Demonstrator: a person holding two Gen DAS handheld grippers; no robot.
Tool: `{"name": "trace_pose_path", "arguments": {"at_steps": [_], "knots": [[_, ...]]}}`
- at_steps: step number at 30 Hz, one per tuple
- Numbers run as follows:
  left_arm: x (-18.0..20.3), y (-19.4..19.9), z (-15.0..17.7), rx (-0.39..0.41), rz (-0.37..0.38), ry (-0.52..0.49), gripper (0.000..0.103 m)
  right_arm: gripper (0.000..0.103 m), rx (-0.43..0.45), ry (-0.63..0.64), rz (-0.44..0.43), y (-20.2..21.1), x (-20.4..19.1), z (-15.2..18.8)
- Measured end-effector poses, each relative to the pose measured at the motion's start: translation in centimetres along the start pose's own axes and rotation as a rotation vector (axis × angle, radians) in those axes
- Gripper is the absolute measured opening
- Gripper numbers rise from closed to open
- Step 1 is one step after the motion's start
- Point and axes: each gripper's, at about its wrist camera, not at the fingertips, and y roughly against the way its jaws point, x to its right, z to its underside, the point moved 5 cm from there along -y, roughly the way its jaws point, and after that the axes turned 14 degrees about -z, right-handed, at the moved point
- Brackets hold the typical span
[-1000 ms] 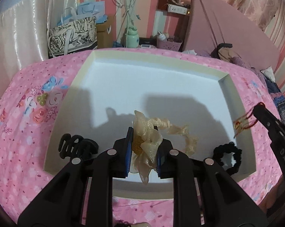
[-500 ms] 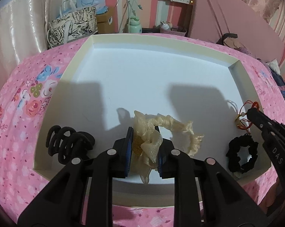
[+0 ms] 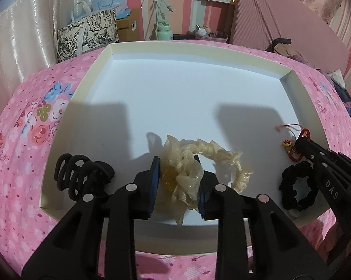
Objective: Organize jewelry
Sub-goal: 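Lower both held items into the white tray while both grippers open to release them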
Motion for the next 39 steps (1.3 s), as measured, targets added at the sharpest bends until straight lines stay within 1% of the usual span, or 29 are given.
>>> {"name": "trace_pose_path", "arguments": {"at_steps": [7,15,18,20,22,27,32,33,35,36,37,39], "knots": [[-0.2,-0.1,0.2,0.001,-0.007,-0.001,0.035,0.005,0.000,0.011,0.016,0.0,-0.1,-0.1],[-0.7,0.0,0.3,-0.013,0.011,0.016,0.042,0.006,0.010,-0.015,-0.013,0.3,0.0,-0.2],[-0.8,0.3,0.3,-0.002,0.015,0.016,0.044,0.006,0.024,-0.014,-0.017,0.6,-0.1,-0.3],[-0.8,0.6,0.3,0.007,0.019,0.013,0.051,0.006,0.025,-0.018,-0.018,0.7,0.1,-0.3],[-0.7,0.8,0.3,0.017,0.019,0.006,0.055,0.006,0.023,-0.021,-0.020,0.7,0.2,-0.2],[-0.7,1.3,0.3,0.030,0.022,-0.003,0.059,0.006,0.037,-0.023,-0.022,0.9,0.2,-0.4],[-1.3,2.2,-0.2,0.042,0.030,0.008,0.069,0.006,0.053,-0.031,-0.027,1.3,0.4,-0.5],[-1.6,2.6,-0.3,0.046,0.035,0.017,0.070,0.008,0.055,-0.033,-0.029,1.4,0.3,-0.5],[-2.0,3.2,-0.5,0.047,0.031,0.028,0.077,0.031,0.068,-0.037,-0.032,1.7,0.3,-0.7],[-2.4,3.6,-0.6,0.043,0.030,0.035,0.079,0.053,0.082,-0.038,-0.029,2.1,0.3,-0.7],[-2.7,3.9,-0.7,0.043,0.034,0.038,0.080,0.058,0.103,-0.037,-0.022,2.5,0.2,-0.9],[-3.4,4.8,-1.1,0.049,0.038,0.045,0.081,0.058,0.127,-0.021,-0.011,3.4,-0.2,-1.2]]}}
